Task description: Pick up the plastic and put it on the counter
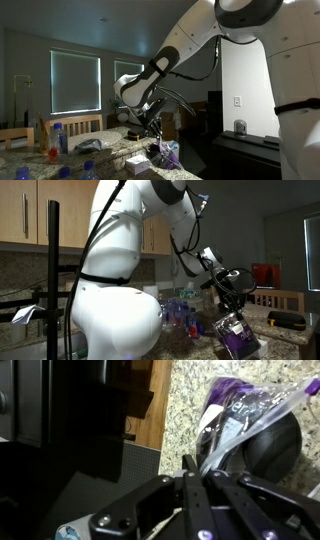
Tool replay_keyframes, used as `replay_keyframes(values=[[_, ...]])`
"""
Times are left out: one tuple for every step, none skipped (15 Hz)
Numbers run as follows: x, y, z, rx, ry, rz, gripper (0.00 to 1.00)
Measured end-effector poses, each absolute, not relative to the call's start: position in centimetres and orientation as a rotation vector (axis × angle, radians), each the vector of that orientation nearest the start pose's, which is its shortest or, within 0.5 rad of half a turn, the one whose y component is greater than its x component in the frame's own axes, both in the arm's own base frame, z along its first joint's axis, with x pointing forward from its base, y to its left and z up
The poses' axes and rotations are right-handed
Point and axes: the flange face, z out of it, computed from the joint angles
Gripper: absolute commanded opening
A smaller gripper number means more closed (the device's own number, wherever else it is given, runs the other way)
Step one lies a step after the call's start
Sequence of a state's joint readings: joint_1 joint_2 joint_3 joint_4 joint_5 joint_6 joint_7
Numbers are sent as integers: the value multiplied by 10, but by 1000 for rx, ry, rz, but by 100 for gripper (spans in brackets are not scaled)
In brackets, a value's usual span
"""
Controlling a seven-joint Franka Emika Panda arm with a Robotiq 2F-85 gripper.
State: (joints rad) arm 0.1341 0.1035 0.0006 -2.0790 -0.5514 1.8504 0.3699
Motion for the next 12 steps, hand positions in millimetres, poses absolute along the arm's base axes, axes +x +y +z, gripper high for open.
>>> replay_keyframes(values=[[528,23,364,2566,-16,-249,7],[524,16,363,2567,-45,-250,7],[520,9,363,2568,-63,-254,7],[516,3,362,2569,-74,-260,7],[512,0,362,2571,-76,-262,7],[508,-1,363,2575,-68,-261,7],[504,-1,364,2580,-56,-253,7],[503,0,365,2580,-55,-251,7],[503,0,364,2580,-53,-252,7],[504,0,363,2580,-51,-255,7],[504,0,361,2579,-50,-259,6],[504,0,360,2578,-49,-262,6]])
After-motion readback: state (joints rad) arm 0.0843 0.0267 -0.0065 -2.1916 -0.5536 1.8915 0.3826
